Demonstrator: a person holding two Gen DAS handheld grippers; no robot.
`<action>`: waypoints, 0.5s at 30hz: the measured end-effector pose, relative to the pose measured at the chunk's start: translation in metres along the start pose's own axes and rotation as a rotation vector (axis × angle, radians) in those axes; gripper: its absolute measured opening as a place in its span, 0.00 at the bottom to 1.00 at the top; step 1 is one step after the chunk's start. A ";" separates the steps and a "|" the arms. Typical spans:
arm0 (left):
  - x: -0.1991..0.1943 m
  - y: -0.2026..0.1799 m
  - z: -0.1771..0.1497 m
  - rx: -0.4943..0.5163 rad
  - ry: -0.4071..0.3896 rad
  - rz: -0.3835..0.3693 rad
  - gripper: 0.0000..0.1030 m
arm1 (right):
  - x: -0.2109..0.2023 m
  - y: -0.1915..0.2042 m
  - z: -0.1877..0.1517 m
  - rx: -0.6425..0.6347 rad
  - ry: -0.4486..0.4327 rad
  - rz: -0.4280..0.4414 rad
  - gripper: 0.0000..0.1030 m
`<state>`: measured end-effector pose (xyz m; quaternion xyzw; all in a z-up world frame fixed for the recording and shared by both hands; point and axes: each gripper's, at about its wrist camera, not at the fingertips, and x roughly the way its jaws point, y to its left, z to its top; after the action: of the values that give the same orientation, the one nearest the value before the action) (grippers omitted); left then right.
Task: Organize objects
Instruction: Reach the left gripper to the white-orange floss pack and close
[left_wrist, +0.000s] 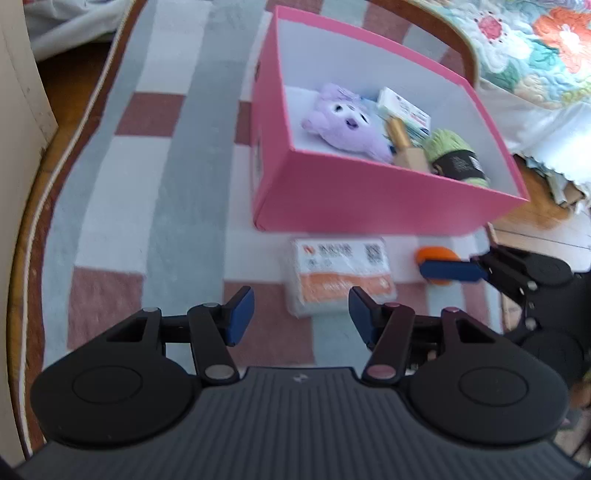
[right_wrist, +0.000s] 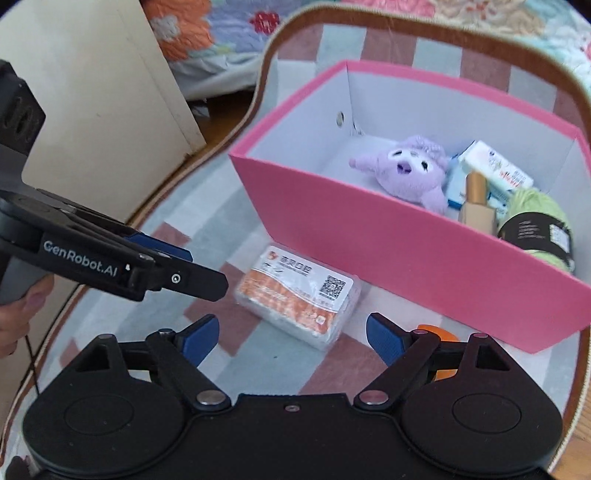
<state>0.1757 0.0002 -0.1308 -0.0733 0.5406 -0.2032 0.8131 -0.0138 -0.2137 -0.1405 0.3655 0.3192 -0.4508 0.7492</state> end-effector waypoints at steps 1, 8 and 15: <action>0.003 0.001 0.001 0.002 -0.001 -0.003 0.53 | 0.004 0.001 -0.001 -0.008 0.008 -0.008 0.87; 0.023 0.007 0.002 -0.050 0.025 -0.071 0.53 | 0.022 0.005 -0.009 -0.025 0.007 -0.022 0.87; 0.041 0.004 -0.001 -0.075 0.013 -0.122 0.49 | 0.035 -0.009 -0.010 0.012 -0.035 -0.026 0.84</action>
<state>0.1893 -0.0131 -0.1674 -0.1353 0.5476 -0.2324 0.7924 -0.0095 -0.2236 -0.1765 0.3578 0.3083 -0.4686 0.7466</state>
